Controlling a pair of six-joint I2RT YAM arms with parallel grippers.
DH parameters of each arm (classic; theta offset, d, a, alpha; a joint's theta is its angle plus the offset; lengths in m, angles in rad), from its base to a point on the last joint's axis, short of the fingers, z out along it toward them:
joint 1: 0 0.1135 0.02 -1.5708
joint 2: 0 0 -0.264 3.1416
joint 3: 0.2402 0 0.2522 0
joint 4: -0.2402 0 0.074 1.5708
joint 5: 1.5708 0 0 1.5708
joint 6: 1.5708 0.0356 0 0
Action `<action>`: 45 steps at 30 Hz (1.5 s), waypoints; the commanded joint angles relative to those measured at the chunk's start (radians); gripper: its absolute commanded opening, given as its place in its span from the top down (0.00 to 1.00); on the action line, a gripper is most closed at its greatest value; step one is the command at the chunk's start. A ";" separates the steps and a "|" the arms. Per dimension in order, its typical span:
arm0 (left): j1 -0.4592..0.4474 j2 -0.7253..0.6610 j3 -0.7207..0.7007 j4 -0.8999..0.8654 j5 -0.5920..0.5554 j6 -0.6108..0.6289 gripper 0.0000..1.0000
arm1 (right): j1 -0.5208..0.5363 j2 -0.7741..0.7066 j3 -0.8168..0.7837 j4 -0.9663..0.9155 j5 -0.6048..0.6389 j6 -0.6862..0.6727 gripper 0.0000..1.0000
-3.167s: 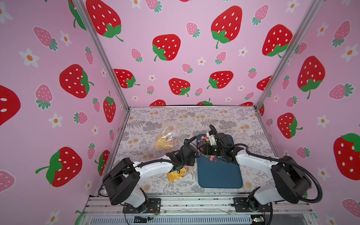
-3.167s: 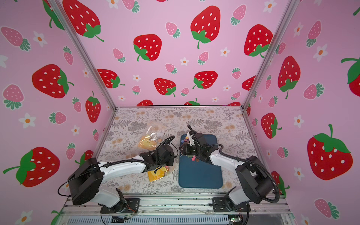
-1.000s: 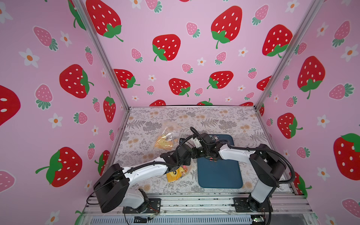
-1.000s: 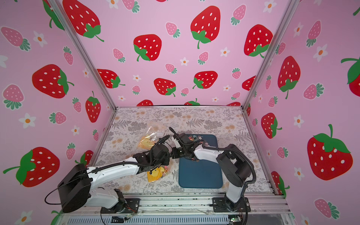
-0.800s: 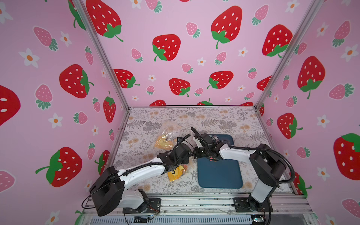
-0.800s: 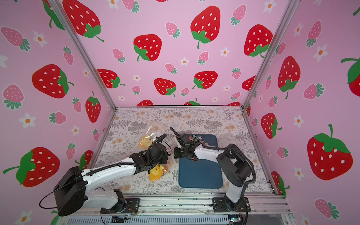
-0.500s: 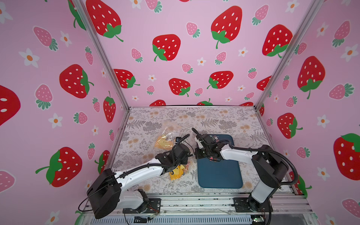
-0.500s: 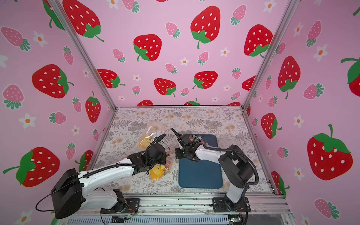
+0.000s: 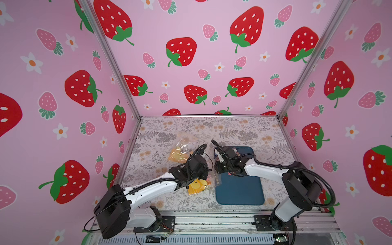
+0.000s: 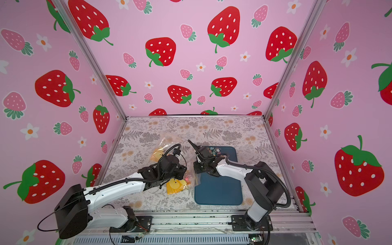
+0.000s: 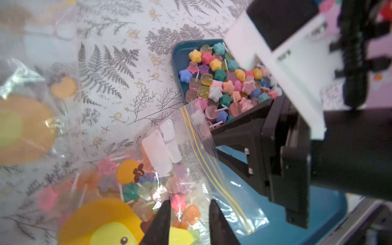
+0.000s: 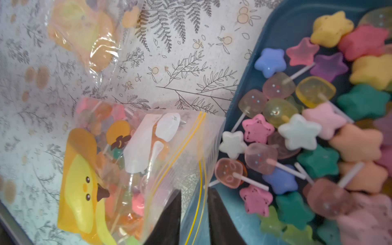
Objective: Pour candies out of the ziploc bag
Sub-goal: Pick up the ziploc bag from the center of the board.
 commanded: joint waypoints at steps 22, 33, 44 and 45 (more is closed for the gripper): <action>0.011 -0.483 -0.172 -0.236 -0.147 -0.071 0.11 | -0.005 -0.296 -0.289 0.161 -0.270 -0.403 0.44; 0.011 -0.369 -0.173 -0.156 -0.104 -0.049 0.11 | -0.021 -0.170 -0.264 0.281 -0.325 -0.330 0.42; 0.011 -0.377 -0.184 -0.157 -0.106 -0.052 0.11 | -0.097 -0.248 -0.296 0.302 -0.314 -0.266 0.41; 0.011 -0.374 -0.184 -0.155 -0.105 -0.050 0.11 | -0.108 -0.257 -0.298 0.294 -0.326 -0.270 0.39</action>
